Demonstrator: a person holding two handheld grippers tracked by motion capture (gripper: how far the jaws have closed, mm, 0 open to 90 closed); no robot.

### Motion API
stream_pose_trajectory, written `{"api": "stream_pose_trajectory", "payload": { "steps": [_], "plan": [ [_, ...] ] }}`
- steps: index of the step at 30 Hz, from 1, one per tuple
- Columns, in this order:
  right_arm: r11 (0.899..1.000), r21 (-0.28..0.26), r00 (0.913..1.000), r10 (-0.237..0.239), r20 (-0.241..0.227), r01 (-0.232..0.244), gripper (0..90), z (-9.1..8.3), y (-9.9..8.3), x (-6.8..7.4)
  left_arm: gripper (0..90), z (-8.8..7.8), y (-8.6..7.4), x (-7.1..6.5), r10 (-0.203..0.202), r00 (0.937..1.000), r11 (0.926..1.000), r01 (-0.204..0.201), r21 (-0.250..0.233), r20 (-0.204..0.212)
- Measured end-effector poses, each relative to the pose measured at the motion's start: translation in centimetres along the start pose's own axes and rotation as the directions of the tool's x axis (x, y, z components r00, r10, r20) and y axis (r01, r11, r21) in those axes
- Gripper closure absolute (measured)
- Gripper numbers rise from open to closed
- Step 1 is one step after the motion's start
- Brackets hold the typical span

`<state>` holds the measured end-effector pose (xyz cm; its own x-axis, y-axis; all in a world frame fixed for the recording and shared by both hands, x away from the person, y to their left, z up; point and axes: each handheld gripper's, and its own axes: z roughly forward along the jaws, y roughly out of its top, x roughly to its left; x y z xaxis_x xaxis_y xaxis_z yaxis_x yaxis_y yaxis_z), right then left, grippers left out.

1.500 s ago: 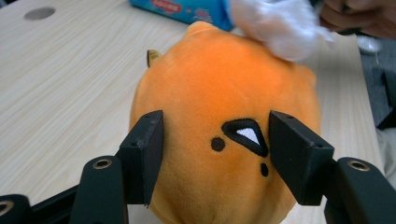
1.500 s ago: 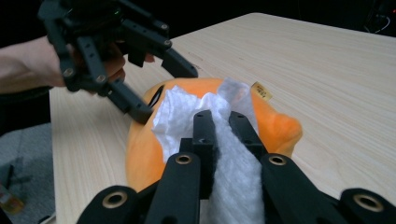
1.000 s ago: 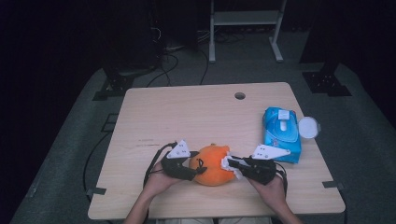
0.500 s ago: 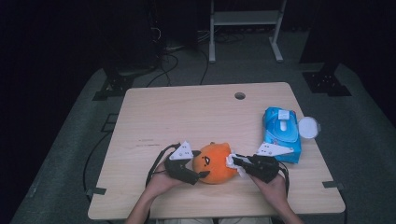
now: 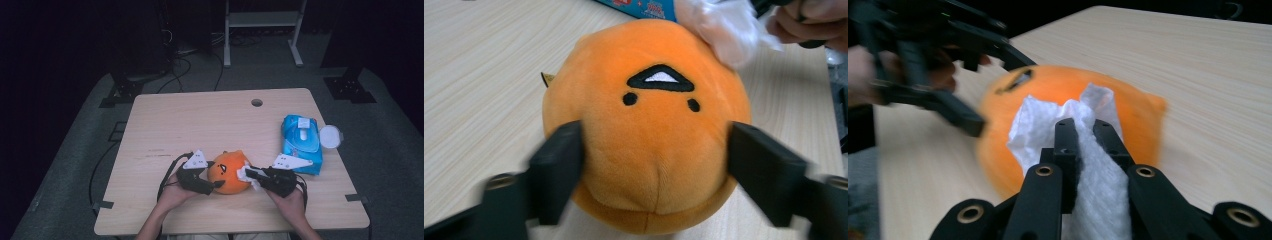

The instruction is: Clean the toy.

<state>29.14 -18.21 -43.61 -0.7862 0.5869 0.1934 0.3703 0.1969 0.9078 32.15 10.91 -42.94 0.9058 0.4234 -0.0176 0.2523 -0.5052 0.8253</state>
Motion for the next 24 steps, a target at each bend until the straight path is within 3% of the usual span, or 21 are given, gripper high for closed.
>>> {"api": "stream_pose_trajectory", "payload": {
  "steps": [2, 4, 7, 9, 11, 15, 17, 20, 22, 24],
  "plan": [
    [0.999, 0.010, 0.9986, -0.039, -0.037, 0.039, 81.4, 0.6, 0.3, 1.1, 37.4, -0.1, -0.1, 0.4, -0.035, 0.9994, 0.9994, 0.035, -0.007, 0.001],
    [0.996, 0.019, 0.9958, -0.089, -0.021, 0.090, 81.4, 0.8, 0.6, 1.6, 38.7, -0.3, -0.3, 0.7, -0.072, 0.9974, 0.9973, 0.072, -0.016, 0.001],
    [0.998, 0.010, 0.9976, -0.061, 0.032, 0.061, 81.5, 0.2, 0.6, 0.3, 37.5, -0.4, -0.4, 1.1, -0.115, 0.9933, 0.9929, 0.115, -0.029, 0.000],
    [1.000, 0.004, 0.9990, -0.004, 0.045, 0.003, 81.6, -0.3, 0.2, -0.7, 36.4, -0.3, -0.4, 1.2, -0.141, 0.9899, 0.9892, 0.141, -0.039, 0.016],
    [1.000, 0.001, 0.9991, 0.006, 0.042, -0.006, 81.6, -0.2, 0.0, -0.5, 36.4, -0.2, -0.3, 1.1, -0.133, 0.9910, 0.9906, 0.133, -0.031, 0.015],
    [0.997, 0.019, 0.9975, -0.070, 0.007, 0.070, 81.4, 1.0, 0.3, 1.4, 37.8, -0.2, -0.3, 0.9, -0.115, 0.9933, 0.9931, 0.115, -0.022, 0.011],
    [0.995, 0.028, 0.9955, -0.095, -0.002, 0.095, 81.4, 1.2, 0.5, 1.5, 36.7, -0.3, -0.5, 0.9, -0.122, 0.9923, 0.9919, 0.123, -0.033, 0.018],
    [0.997, 0.020, 0.9968, -0.073, 0.034, 0.072, 81.4, 0.5, 0.6, 0.4, 22.4, -0.1, -0.3, 0.8, -0.127, 0.9909, 0.9914, 0.129, -0.025, 0.044],
    [0.999, 0.014, 0.9982, -0.038, 0.046, 0.037, 81.4, 0.3, 0.4, -0.3, 23.8, 0.1, -0.1, 0.3, -0.103, 0.9942, 0.9943, 0.104, -0.025, 0.033],
    [0.999, 0.019, 0.9980, -0.048, 0.041, 0.048, 81.3, 0.5, 0.3, 0.2, 32.2, 0.2, 0.0, -0.1, -0.046, 0.9989, 0.9988, 0.046, -0.014, 0.011]
  ]
}}
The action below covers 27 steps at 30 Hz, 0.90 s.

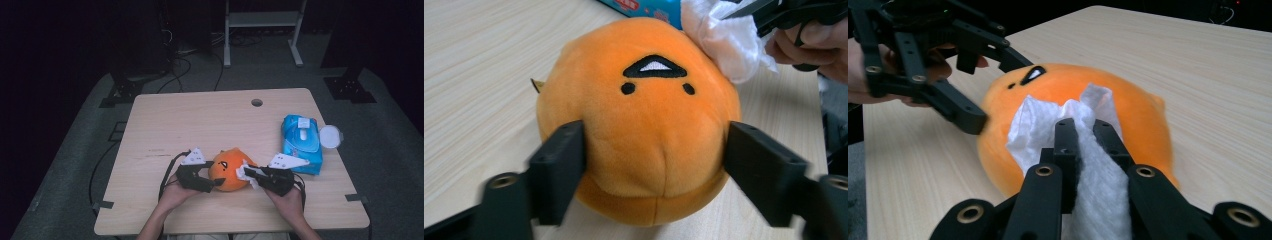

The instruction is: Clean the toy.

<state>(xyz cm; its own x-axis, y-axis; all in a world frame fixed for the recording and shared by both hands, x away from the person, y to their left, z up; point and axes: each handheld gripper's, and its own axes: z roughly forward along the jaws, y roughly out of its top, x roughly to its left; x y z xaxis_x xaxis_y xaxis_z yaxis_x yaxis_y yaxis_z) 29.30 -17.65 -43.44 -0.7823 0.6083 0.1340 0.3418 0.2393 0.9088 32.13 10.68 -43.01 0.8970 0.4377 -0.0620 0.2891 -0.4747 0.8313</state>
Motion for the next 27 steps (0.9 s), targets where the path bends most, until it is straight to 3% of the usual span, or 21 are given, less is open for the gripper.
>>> {"api": "stream_pose_trajectory", "payload": {
  "steps": [4, 6, 8, 10, 11, 13, 15, 17, 19, 21, 22, 23, 25, 26, 27],
  "plan": [
    [0.997, 0.004, 0.9952, -0.075, -0.063, 0.076, 81.3, 0.8, 0.7, 1.9, 40.6, 0.0, 0.2, -0.6, 0.083, 0.9965, 0.9964, -0.083, 0.017, 0.012],
    [0.997, 0.000, 0.9956, -0.077, -0.054, 0.077, 81.3, 0.8, 0.9, 1.7, 39.6, -0.2, 0.0, -0.4, 0.058, 0.9982, 0.9983, -0.058, 0.006, 0.019],
    [0.999, -0.004, 0.9983, -0.055, -0.020, 0.055, 81.3, 0.5, 0.8, 0.8, 29.0, -0.2, 0.1, -0.1, 0.010, 0.9999, 0.9999, -0.010, -0.005, 0.007],
    [1.000, -0.006, 0.9999, -0.016, 0.001, 0.016, 81.4, 0.2, 0.5, -0.1, 17.7, 0.1, 0.2, 0.1, -0.027, 0.9996, 0.9995, 0.027, 0.016, -0.010],
    [1.000, -0.007, 1.0000, -0.004, 0.003, 0.004, 81.4, 0.1, 0.4, -0.2, 18.4, 0.2, 0.1, 0.1, -0.031, 0.9995, 0.9993, 0.031, 0.023, 0.007],
    [1.000, -0.014, 0.9997, -0.007, -0.024, 0.007, 81.4, 0.4, 0.5, 0.5, 30.2, 0.4, 0.0, -0.2, 0.018, 0.9997, 0.9995, -0.018, 0.027, 0.016],
    [0.998, -0.014, 0.9976, -0.054, -0.043, 0.054, 81.4, 0.8, 0.9, 1.5, 36.7, 0.3, 0.2, -0.6, 0.068, 0.9976, 0.9972, -0.068, 0.032, 0.015],
    [0.996, -0.018, 0.9954, -0.083, -0.049, 0.082, 81.4, 0.9, 1.5, 1.9, 40.0, 0.2, 0.1, -0.7, 0.080, 0.9967, 0.9964, -0.080, 0.027, 0.015],
    [0.997, -0.029, 0.9965, -0.078, -0.029, 0.077, 81.3, 0.7, 1.8, 1.3, 40.2, 0.1, 0.0, -0.5, 0.076, 0.9968, 0.9967, -0.077, 0.027, 0.025],
    [0.997, -0.016, 0.9970, -0.074, 0.024, 0.074, 81.4, 0.1, 1.7, -0.1, 38.8, 0.1, -0.1, -0.4, 0.054, 0.9982, 0.9982, -0.055, 0.023, 0.028],
    [0.997, 0.006, 0.9959, -0.073, 0.052, 0.073, 81.4, -0.1, 1.4, -0.8, 33.5, 0.1, -0.1, -0.3, 0.022, 0.9994, 0.9997, -0.022, 0.011, 0.029],
    [0.998, 0.018, 0.9972, -0.056, 0.051, 0.055, 81.5, -0.2, 1.0, -1.4, 27.1, 0.1, 0.0, -0.1, -0.011, 0.9990, 0.9999, 0.011, -0.003, 0.044],
    [1.000, 0.014, 0.9994, -0.021, 0.028, 0.021, 81.8, -0.4, 0.4, -1.6, 19.8, 0.2, 0.3, 0.4, -0.086, 0.9916, 0.9956, 0.089, -0.028, 0.096],
    [1.000, 0.018, 0.9996, -0.025, 0.014, 0.024, 81.9, -0.4, 0.4, -1.2, 19.8, 0.2, 0.3, 0.4, -0.098, 0.9903, 0.9943, 0.102, -0.032, 0.098],
    [1.000, 0.014, 0.9996, -0.027, -0.005, 0.027, 81.9, -0.3, 0.5, -0.8, 22.0, 0.3, 0.2, 0.4, -0.083, 0.9940, 0.9961, 0.085, -0.025, 0.071]
  ]
}}
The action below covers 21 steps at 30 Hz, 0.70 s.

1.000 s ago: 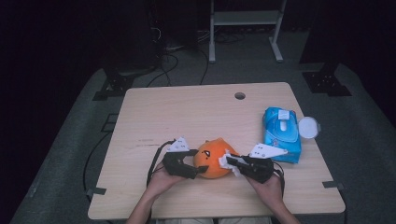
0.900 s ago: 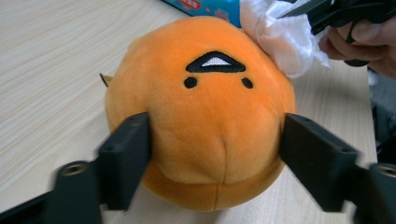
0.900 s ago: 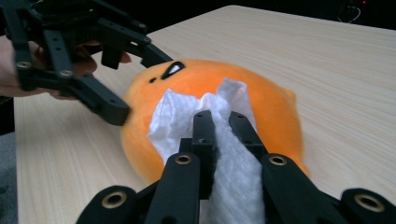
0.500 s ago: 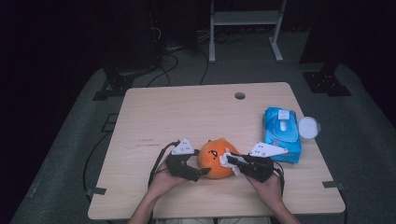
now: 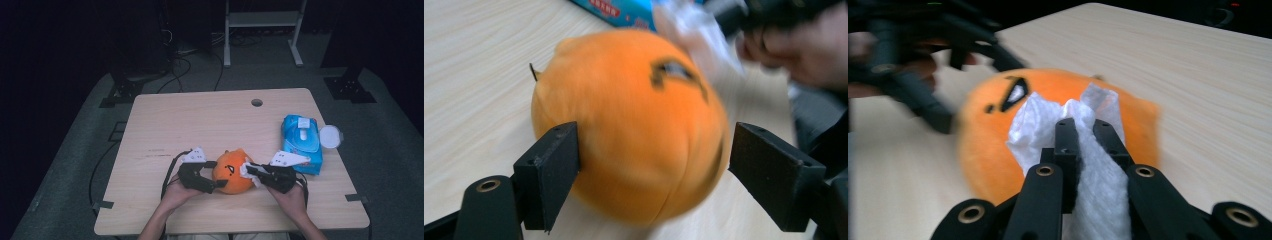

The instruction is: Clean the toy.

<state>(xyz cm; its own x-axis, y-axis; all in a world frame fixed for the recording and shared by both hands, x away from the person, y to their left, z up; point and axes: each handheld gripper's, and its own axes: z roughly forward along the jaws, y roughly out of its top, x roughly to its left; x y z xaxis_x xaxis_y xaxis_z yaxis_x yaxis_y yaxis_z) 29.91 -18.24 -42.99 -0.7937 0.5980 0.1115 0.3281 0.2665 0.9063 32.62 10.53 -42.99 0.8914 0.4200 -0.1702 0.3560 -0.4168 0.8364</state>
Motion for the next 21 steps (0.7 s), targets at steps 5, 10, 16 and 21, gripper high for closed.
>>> {"api": "stream_pose_trajectory", "payload": {
  "steps": [5, 10, 16, 21],
  "plan": [
    [0.998, -0.014, 0.9962, -0.064, -0.060, 0.063, 81.7, 0.9, 1.4, 1.9, 41.9, -0.2, -0.1, -0.5, 0.092, 0.9957, 0.9956, -0.091, 0.019, -0.012],
    [0.999, -0.022, 0.9993, 0.033, 0.014, -0.033, 82.0, -0.1, 0.5, -0.7, 30.1, -0.1, -0.1, -0.5, 0.058, 0.9980, 0.9982, -0.058, 0.016, -0.026],
    [1.000, -0.017, 0.9981, -0.016, -0.059, 0.015, 82.1, 0.4, 1.0, 1.7, 38.0, 0.4, 0.3, -1.6, 0.172, 0.9842, 0.9839, -0.170, 0.055, -0.040],
    [0.998, -0.020, 0.9985, -0.054, -0.005, 0.054, 81.9, 0.4, 2.0, 0.9, 40.6, 0.2, 0.3, -2.2, 0.221, 0.9749, 0.9737, -0.218, 0.065, -0.031]
  ]
}}
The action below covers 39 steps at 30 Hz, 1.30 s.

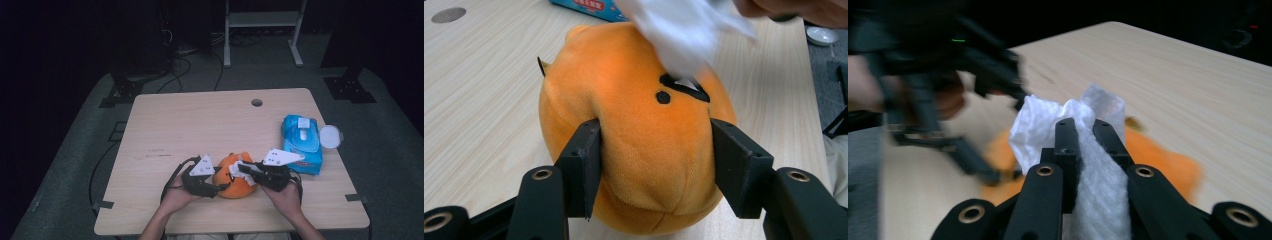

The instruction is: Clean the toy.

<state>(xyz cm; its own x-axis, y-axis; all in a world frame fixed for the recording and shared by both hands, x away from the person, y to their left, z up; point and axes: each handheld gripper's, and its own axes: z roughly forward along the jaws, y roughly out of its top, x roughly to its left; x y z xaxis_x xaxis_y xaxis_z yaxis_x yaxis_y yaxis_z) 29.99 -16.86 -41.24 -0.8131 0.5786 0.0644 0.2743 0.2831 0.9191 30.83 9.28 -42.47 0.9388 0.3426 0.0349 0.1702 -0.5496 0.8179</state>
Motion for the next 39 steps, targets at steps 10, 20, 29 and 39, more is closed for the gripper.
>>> {"api": "stream_pose_trajectory", "payload": {
  "steps": [10, 20, 29, 39],
  "plan": [
    [1.000, -0.006, 0.9968, -0.020, -0.078, 0.019, 82.4, -0.1, -0.2, 1.9, 37.4, 0.1, 0.0, 0.6, -0.090, 0.9951, 0.9953, 0.091, -0.032, 0.042],
    [0.997, 0.007, 0.9970, 0.076, 0.010, -0.076, 82.4, -1.6, -1.7, -1.2, 16.4, 0.7, 0.2, 1.1, -0.213, 0.9737, 0.9768, 0.214, -0.005, 0.081],
    [0.999, -0.010, 0.9975, 0.041, -0.058, -0.042, 82.4, -0.8, -0.7, 0.7, 43.6, -0.5, 1.0, -0.1, -0.009, 0.9982, 0.9997, 0.008, -0.023, -0.060],
    [0.997, 0.001, 0.9952, 0.080, -0.056, -0.080, 82.3, -0.4, -2.0, 0.1, 8.9, -0.1, 0.6, 1.4, -0.208, 0.9780, 0.9781, 0.208, -0.006, 0.019]
  ]
}}
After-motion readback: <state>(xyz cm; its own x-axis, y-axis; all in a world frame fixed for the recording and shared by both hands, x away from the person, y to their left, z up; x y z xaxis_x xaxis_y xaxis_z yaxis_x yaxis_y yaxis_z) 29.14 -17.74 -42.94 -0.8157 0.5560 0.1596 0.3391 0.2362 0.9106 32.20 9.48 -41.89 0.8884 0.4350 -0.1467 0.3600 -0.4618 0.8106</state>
